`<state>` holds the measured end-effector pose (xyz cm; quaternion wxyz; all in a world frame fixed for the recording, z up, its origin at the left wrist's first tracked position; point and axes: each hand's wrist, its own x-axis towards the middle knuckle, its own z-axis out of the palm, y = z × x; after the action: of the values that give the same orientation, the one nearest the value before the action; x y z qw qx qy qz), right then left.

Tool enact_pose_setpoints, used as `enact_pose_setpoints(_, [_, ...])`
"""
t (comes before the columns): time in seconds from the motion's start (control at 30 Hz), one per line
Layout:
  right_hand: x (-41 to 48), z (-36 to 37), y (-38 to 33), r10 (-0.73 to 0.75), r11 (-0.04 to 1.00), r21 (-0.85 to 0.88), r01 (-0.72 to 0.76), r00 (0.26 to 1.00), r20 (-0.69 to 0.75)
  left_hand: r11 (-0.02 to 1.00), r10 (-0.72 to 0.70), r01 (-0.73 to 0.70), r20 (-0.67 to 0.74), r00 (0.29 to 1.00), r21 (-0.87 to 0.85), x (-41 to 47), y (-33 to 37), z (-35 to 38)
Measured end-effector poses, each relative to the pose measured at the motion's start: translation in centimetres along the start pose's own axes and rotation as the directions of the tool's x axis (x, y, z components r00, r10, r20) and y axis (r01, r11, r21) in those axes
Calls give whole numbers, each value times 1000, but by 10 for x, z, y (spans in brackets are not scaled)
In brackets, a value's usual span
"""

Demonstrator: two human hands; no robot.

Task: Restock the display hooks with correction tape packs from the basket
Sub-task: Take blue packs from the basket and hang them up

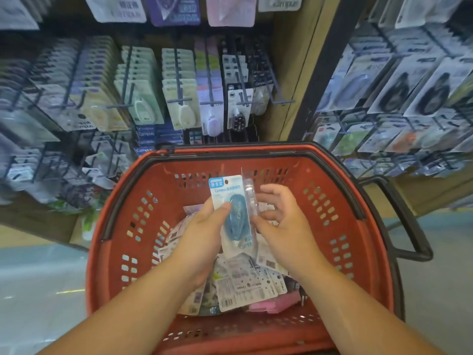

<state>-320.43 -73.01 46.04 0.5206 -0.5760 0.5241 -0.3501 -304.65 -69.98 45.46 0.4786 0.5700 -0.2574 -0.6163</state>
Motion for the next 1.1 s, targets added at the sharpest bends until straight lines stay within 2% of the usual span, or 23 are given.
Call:
enact_pose_setpoints(0.1, [3,0,4,29,1000,-5,-29,1000,11,1000,1,0,39,999,-25,-3,0,-4])
enact_pose_setpoints(0.23, [8,-3,11,11,994,-110,-2,997,75,998,58,-60,71,996,25,-2,-3,-9])
enact_pose_setpoints(0.33, [10,-3,7,135,983,93,-160,964,227,998,48,-52,68,997,48,-1,-6,-12])
enact_pose_setpoints(0.4, [11,-4,6,163,968,142,-207,948,272,998,37,-40,59,998,47,1,-6,-14])
enact_pose_setpoints(0.47, [15,-8,9,172,964,161,-209,961,216,1000,25,-25,12,1000,12,4,-5,-15])
enact_pose_setpoints(0.6, [27,-30,13,215,972,78,-222,972,96,1000,16,-15,-228,973,3,13,-6,-26])
enact_pose_setpoints(0.7, [34,-47,12,174,984,-64,-166,973,154,994,73,-48,-285,956,94,16,-1,-37])
enact_pose_setpoints(0.77, [37,-53,9,183,980,-130,-152,944,276,981,121,-76,-255,959,178,16,4,-40])
enact_pose_setpoints(0.83, [41,-52,8,181,976,-175,-130,930,319,964,126,-83,-157,979,254,16,5,-39])
enact_pose_setpoints(0.97, [47,-32,8,142,989,-79,-124,947,289,975,8,-18,45,999,224,11,-3,-31])
enact_pose_setpoints(1.03, [51,-20,8,154,988,-37,-150,944,291,975,-30,10,88,996,222,9,-8,-29])
enact_pose_setpoints(1.1, [59,-10,7,181,983,-17,-182,952,248,966,-16,0,59,998,257,12,-11,-30])
